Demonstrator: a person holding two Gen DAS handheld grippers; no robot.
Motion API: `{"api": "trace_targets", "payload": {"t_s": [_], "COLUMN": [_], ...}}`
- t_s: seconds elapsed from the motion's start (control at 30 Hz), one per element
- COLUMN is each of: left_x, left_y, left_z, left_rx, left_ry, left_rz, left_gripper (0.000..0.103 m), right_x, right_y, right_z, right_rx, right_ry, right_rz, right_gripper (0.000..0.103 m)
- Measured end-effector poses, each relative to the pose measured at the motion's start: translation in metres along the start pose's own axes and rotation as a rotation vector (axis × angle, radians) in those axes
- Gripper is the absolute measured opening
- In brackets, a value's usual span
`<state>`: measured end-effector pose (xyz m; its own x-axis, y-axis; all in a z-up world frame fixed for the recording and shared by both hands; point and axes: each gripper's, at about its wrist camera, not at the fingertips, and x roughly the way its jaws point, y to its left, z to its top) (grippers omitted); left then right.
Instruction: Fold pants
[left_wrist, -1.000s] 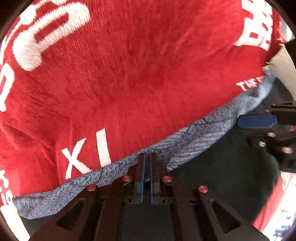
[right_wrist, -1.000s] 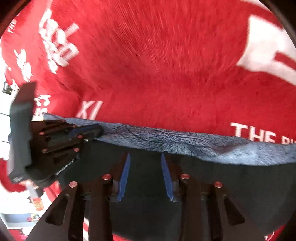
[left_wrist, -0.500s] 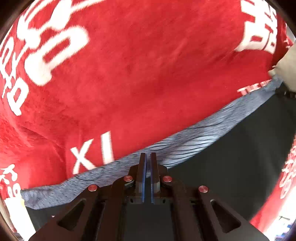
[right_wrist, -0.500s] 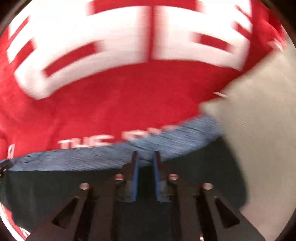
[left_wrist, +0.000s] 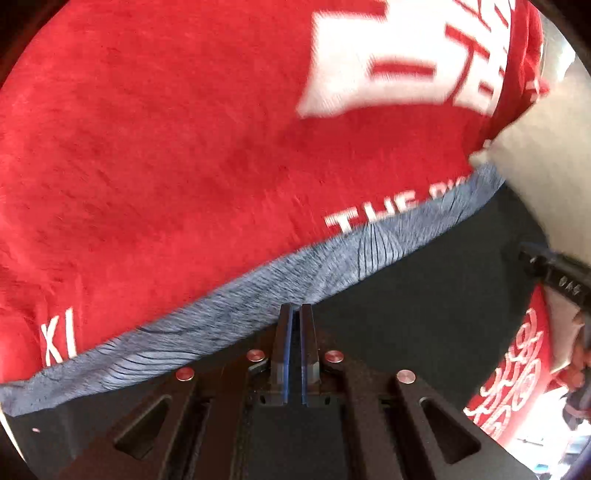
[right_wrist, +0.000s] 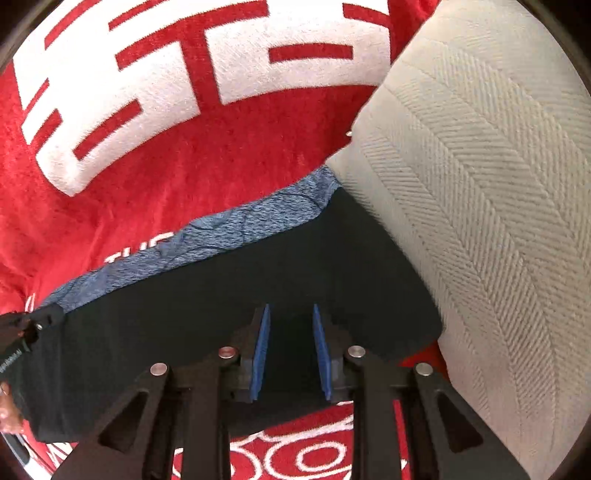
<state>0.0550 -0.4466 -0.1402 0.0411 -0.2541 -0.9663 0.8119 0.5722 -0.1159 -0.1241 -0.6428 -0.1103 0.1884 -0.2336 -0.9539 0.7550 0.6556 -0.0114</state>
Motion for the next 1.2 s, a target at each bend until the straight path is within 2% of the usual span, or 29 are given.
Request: {"api": "trace_targets", "payload": {"t_s": [0.1, 0.23, 0.47, 0.57, 0.67, 0.73, 0.93, 1.17, 1.2], "left_x": [-0.002, -0.009, -0.027, -0.030, -0.050, -0.058, -0.077, -0.089, -0.094], "left_y": [-0.019, -0.026, -0.010, -0.002, 0.013, 0.018, 0.040, 0.093, 0.102], "left_z": [-0.014, -0.032, -0.073, -0.094, -0.117, -0.126, -0.149, -0.183, -0.189], "left_rx": [0.082, 0.109, -0.066, -0.129, -0.199, -0.221, -0.264, -0.338, -0.346], "left_ry": [-0.054, -0.034, 0.002, 0.021, 0.031, 0.020, -0.010, -0.021, -0.028], "left_rz": [0.101, 0.108, 0.122, 0.169, 0.156, 0.143, 0.081, 0.025, 0.029], "left_gripper": [0.004, 0.004, 0.004, 0.004, 0.004, 0.004, 0.004, 0.004, 0.007], "right_x": [0.002, -0.003, -0.005, -0.008, -0.013, -0.025, -0.054, -0.073, -0.073], "right_y": [-0.001, 0.003, 0.000, 0.004, 0.018, 0.025, 0.063, 0.135, 0.147], "right_z": [-0.011, -0.024, -0.023, -0.021, -0.020, -0.021, -0.061, -0.129, -0.140], "right_rx": [-0.034, -0.060, -0.089, -0.102, -0.088, -0.081, -0.068, 0.015, 0.023], "right_ry": [-0.025, -0.048, -0.049, -0.026, 0.016, 0.027, 0.034, 0.147, 0.171], "right_rz": [0.012, -0.002, 0.018, 0.032, 0.046, 0.062, 0.180, 0.435, 0.471], "right_gripper": [0.026, 0.026, 0.031, 0.037, 0.051, 0.054, 0.063, 0.066, 0.066]}}
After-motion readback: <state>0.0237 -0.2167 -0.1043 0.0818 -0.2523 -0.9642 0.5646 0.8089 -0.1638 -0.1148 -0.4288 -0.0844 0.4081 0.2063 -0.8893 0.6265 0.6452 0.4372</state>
